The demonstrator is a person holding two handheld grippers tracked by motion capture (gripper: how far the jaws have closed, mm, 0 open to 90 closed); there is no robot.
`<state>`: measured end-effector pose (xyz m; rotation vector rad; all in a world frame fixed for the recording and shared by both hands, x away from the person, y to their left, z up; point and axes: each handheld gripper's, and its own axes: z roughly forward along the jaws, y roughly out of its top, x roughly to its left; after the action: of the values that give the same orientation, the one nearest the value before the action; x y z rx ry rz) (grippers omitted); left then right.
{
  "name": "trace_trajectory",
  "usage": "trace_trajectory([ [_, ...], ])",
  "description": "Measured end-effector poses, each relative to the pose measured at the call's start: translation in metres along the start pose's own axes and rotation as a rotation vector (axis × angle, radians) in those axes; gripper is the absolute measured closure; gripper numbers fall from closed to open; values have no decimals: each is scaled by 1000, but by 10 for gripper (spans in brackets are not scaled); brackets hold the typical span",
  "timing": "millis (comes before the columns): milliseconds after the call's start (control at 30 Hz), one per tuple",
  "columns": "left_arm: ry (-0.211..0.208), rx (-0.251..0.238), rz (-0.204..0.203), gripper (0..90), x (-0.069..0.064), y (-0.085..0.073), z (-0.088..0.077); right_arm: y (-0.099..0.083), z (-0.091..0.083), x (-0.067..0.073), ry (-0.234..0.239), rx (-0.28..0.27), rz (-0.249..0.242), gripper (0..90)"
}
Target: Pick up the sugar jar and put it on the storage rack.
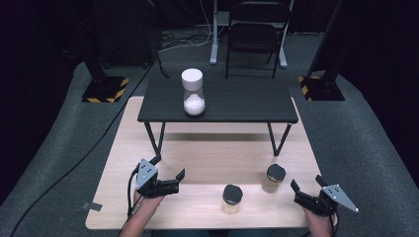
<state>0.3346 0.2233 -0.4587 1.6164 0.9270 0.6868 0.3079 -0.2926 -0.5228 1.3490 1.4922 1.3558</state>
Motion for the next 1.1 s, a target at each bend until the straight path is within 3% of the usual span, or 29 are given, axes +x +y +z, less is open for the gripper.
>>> trace_trajectory([
  [200, 28, 17, 19, 10, 1, -10, 0, 0, 0, 0, 1, 1, 1, 4],
  [467, 31, 26, 7, 9, 5, -23, 0, 0, 0, 0, 1, 2, 1, 4],
  [767, 41, 33, -43, 10, 14, -41, -2, 0, 0, 0, 1, 1, 2, 4],
  [1100, 40, 50, -54, 10, 14, -52, 1, 0, 0, 0, 0, 2, 3, 5],
])
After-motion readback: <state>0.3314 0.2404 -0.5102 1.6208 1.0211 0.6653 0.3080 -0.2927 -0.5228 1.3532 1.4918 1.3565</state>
